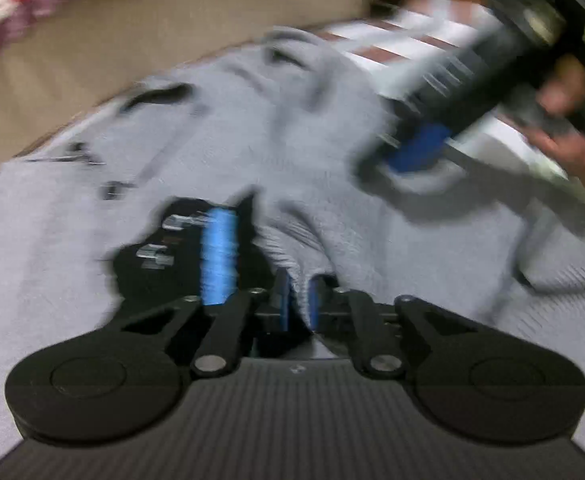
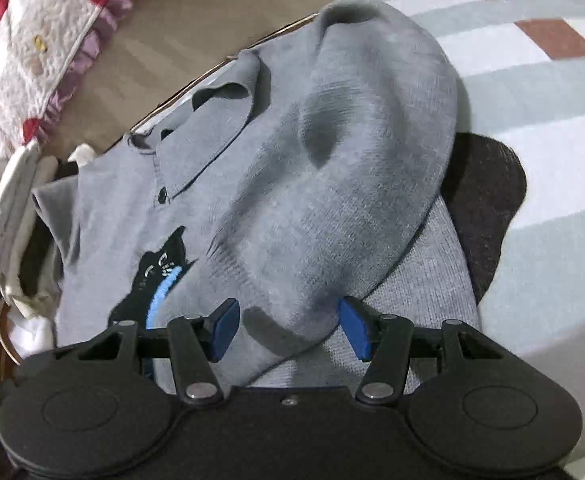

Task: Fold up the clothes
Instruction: 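Open both grippers and release the folded sleeve cuff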

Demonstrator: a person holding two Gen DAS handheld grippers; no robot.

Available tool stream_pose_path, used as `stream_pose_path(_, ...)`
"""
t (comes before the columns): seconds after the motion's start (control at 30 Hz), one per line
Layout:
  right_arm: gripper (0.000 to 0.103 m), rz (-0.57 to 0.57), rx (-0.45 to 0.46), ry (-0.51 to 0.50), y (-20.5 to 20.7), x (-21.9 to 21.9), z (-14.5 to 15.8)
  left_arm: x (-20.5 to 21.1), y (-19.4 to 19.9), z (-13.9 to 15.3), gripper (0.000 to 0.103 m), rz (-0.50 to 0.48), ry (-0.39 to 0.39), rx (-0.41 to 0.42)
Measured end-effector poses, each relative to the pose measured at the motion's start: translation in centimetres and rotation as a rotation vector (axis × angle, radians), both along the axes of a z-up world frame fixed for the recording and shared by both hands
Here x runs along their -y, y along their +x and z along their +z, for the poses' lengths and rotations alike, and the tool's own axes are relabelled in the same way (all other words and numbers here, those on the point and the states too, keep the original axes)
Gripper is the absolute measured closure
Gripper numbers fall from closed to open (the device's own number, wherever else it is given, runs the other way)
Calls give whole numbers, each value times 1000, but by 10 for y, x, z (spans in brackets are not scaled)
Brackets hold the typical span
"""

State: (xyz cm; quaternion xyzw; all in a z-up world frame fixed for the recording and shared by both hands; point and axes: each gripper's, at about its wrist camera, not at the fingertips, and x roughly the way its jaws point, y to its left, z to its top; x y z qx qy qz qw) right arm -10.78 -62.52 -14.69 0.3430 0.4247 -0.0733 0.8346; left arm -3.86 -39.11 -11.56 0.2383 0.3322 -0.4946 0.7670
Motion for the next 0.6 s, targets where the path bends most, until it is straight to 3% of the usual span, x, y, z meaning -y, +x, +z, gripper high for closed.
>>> stream_pose_path(0.03, 42, 14, -1, -23, 1, -3, 0, -5, 7, 6, 96, 74, -20, -5)
stream_pose_path(0.07, 44, 29, -3, -49, 1, -6, 0, -19, 23, 11, 100, 190, -73, -72)
stream_pose_path(0.1, 44, 45, -8, -79, 1, -8, 1, -33, 38, 17, 101, 312, -129, -145)
stream_pose_path(0.13, 45, 62, -12, -109, 0, -10, 1, -55, 54, 19, 101, 478, -210, -269)
stream_pose_path(0.17, 45, 79, -19, -143, 0, -13, 3, -76, 61, 19, 103, 577, -295, -375)
stream_pose_path(0.2, 46, 97, -31, -182, -1, -17, 5, -89, 63, 20, 103, 616, -353, -421)
stream_pose_path(0.33, 45, 146, -96, -373, 1, -35, 11, -103, 61, 25, 103, 721, -235, -258)
stream_pose_path(0.4, 44, 180, -114, -480, -4, -46, 14, -119, 65, 26, 103, 769, -338, -333)
stream_pose_path(0.43, 44, 200, -118, -526, -6, -52, 15, -120, 67, 26, 103, 749, -370, -371)
stream_pose_path(0.5, 44, 253, -71, -568, -9, -64, 24, -111, 67, 27, 100, 687, -352, -397)
stream_pose_path(0.6, 39, 357, 75, -644, -16, -91, 39, -98, 69, 24, 97, 655, -321, -387)
